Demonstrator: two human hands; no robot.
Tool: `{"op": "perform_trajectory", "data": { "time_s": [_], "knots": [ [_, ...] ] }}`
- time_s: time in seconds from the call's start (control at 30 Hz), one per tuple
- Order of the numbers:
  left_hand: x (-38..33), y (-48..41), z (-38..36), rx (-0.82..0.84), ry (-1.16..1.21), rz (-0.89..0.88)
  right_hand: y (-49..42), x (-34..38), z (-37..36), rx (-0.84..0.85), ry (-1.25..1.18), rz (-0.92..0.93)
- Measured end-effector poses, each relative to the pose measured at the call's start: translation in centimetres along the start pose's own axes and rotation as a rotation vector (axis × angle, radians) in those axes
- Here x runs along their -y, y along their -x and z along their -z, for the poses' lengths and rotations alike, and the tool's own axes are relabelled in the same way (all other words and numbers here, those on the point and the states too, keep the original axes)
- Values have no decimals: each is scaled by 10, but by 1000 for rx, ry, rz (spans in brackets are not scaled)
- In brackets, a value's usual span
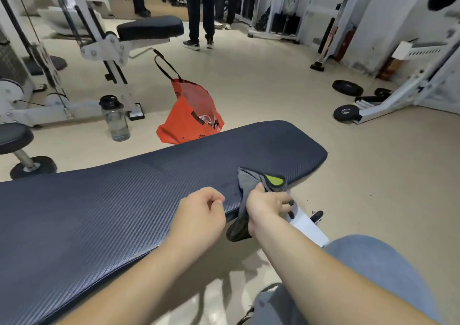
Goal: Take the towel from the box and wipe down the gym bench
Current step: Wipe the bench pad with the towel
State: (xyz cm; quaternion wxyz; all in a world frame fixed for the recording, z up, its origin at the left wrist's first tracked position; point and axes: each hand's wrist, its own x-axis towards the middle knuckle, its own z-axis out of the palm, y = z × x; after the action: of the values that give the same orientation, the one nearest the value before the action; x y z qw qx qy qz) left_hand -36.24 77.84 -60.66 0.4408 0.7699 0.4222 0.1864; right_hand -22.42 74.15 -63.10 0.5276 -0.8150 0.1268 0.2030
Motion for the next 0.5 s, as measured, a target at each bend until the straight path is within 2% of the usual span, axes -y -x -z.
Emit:
{"op": "perform_trajectory", "data": {
  "time_s": [0.1, 0.3, 0.4, 0.5],
  "knots": [
    [-9, -19, -16, 26, -44, -40, -36, 26, 1, -115, 11, -99],
    [-42, -56, -50, 98, -92, -165, -106, 54, 4, -241, 98, -179],
    [-54, -69, -61, 152, -101, -225, -148, 69, 18, -294, 88, -165],
    [-58, -86, -64, 152, -122, -285, -196, 80, 33, -286, 88, -13]
  ]
}}
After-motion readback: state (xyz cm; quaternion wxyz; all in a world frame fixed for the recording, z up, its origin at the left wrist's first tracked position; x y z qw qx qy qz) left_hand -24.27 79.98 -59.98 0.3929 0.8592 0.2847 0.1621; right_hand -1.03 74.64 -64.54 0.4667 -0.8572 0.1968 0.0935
